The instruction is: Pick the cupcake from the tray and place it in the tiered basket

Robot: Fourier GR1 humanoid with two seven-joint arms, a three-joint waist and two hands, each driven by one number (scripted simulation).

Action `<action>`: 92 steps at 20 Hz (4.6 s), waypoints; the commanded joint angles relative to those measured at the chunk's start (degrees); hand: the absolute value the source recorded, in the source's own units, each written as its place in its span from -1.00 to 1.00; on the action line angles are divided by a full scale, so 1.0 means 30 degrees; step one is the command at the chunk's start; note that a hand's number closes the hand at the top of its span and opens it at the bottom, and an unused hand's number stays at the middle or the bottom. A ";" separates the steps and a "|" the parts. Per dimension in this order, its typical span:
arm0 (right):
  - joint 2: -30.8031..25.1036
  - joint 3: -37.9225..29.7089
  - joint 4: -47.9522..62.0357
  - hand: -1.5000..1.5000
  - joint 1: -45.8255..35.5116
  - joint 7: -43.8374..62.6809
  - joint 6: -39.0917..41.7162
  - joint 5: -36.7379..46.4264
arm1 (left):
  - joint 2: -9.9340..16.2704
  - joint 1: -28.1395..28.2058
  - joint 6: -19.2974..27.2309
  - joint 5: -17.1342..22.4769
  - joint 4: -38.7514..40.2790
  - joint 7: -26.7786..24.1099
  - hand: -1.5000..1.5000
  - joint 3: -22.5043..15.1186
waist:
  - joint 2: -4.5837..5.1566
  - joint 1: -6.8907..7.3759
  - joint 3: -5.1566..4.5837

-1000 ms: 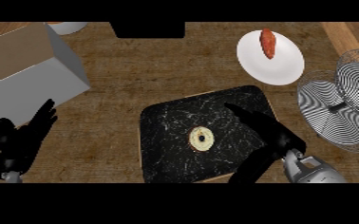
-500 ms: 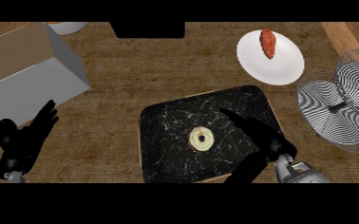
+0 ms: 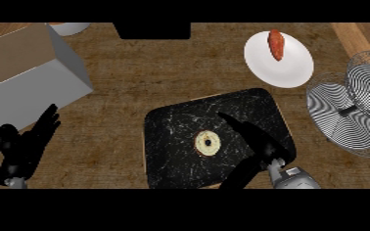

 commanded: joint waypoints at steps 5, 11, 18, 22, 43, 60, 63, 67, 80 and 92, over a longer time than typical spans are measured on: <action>0.1734 0.0707 0.1580 -1.00 0.0742 -0.1295 -0.0911 0.1966 | -0.0335 0.0131 -0.0902 -0.0194 -0.0108 0.0316 0.00 0.0898 | 0.0003 0.0000 0.0001; 0.2196 0.0270 0.4050 -1.00 -0.0514 -0.2791 -0.1382 0.2294 | -0.0315 0.0543 -0.1141 -0.0538 -0.0587 -0.0012 0.00 0.1078 | 0.0018 0.0076 0.0005; 0.2415 0.2852 0.4576 -1.00 -0.0669 -0.2106 -0.2667 0.1146 | -0.0221 -0.0060 -0.1169 -0.0670 -0.0504 0.0362 0.00 0.1275 | 0.0042 0.0161 0.0007; 0.2408 0.2330 0.3288 1.00 -0.0398 -0.4570 -0.3012 0.1891 | -0.1017 0.0084 -0.0575 -0.0819 -0.1920 0.1885 0.00 0.0715 | 0.0007 0.0069 0.0013; 0.2436 0.1289 0.6785 1.00 -0.9313 1.1544 -1.1117 1.6497 | -0.0554 0.0195 -0.1612 -0.1111 -0.1343 0.1217 0.00 0.1288 | -0.0197 0.0589 -0.0161; 0.2432 -0.2210 0.5810 1.00 -1.5907 1.4994 -0.7436 2.4688 | -0.1628 0.0185 -0.0778 -0.1786 -0.0973 0.0709 0.00 0.0778 | -0.0100 0.0093 -0.0036; 0.2433 -0.2690 0.5430 1.00 -1.5921 1.4798 -0.7393 2.5337 | -0.1137 0.0190 -0.1308 -0.1186 -0.0865 0.0583 0.00 0.1416 | -0.0060 0.0135 -0.0021; 0.1933 -0.5380 0.5603 1.00 -1.6559 1.2545 -0.7655 2.6012 | -0.0964 -0.0018 -0.1075 -0.1369 -0.1699 0.1617 0.00 0.1345 | -0.0020 0.0116 0.0004; -0.2351 -1.1592 0.6187 1.00 -1.5270 0.4205 -1.2050 2.1633 | -0.0744 -0.0374 -0.1630 -0.1025 -0.0301 0.0947 0.00 0.2080 | 0.0094 0.0092 0.0007; -0.7488 -1.0378 1.1652 1.00 -1.3906 0.0816 -0.9299 2.3473 | -0.0815 -0.0415 -0.1638 -0.1353 -0.1121 0.1403 0.00 0.1907 | 0.0095 0.0152 -0.0098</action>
